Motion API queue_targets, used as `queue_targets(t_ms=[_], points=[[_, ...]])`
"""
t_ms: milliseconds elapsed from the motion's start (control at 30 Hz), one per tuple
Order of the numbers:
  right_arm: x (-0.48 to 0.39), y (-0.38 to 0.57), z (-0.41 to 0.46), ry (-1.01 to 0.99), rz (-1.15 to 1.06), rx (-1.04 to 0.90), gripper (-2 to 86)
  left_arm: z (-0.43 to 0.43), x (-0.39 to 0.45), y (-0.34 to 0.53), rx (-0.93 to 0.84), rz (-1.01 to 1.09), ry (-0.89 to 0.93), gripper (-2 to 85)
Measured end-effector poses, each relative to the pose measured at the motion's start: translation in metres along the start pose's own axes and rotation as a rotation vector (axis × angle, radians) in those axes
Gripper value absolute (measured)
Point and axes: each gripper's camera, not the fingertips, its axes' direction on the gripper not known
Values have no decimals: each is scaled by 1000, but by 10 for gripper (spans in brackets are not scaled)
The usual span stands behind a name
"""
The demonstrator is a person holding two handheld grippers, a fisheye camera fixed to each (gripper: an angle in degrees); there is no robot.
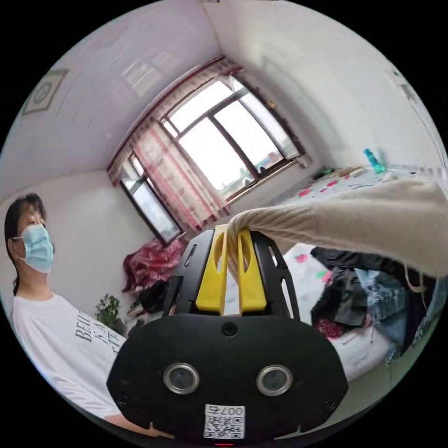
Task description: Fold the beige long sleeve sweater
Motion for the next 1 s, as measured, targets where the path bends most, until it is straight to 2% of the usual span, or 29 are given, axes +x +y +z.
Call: queue_targets(t_ms=[67, 133, 267, 333, 367, 433, 500, 567, 733, 833, 1000], points=[[-47, 15, 58, -188, -53, -37, 5, -29, -14, 17, 71, 19, 30, -9], [-120, 46, 143, -486, -109, -129, 6, -57, -29, 37, 141, 27, 28, -9], [-245, 125, 279, -747, -220, -387, 10, -115, -71, 90, 270, -1, 37, 0], [-296, 193, 367, -896, -103, -571, 15, -131, -94, 113, 299, -35, 61, 15], [-307, 212, 387, -905, -71, -634, 16, -138, -111, 128, 295, -73, 76, 30], [-340, 286, 449, -862, -46, -873, 23, -145, -137, 149, 269, -143, 96, 39], [-347, 319, 469, -833, -70, -936, 29, -151, -170, 178, 224, -239, 116, 43], [-334, 328, 480, -783, -44, -929, 35, -157, -188, 198, 200, -286, 131, 49], [-267, 337, 496, -312, -80, -883, 52, -190, -212, 237, 190, -360, 115, 53], [-247, 342, 518, -105, -134, -878, 66, -217, -218, 247, 206, -374, 115, 52], [-233, 351, 585, -63, -94, -894, 77, -276, -220, 247, 281, -401, 66, 41]])
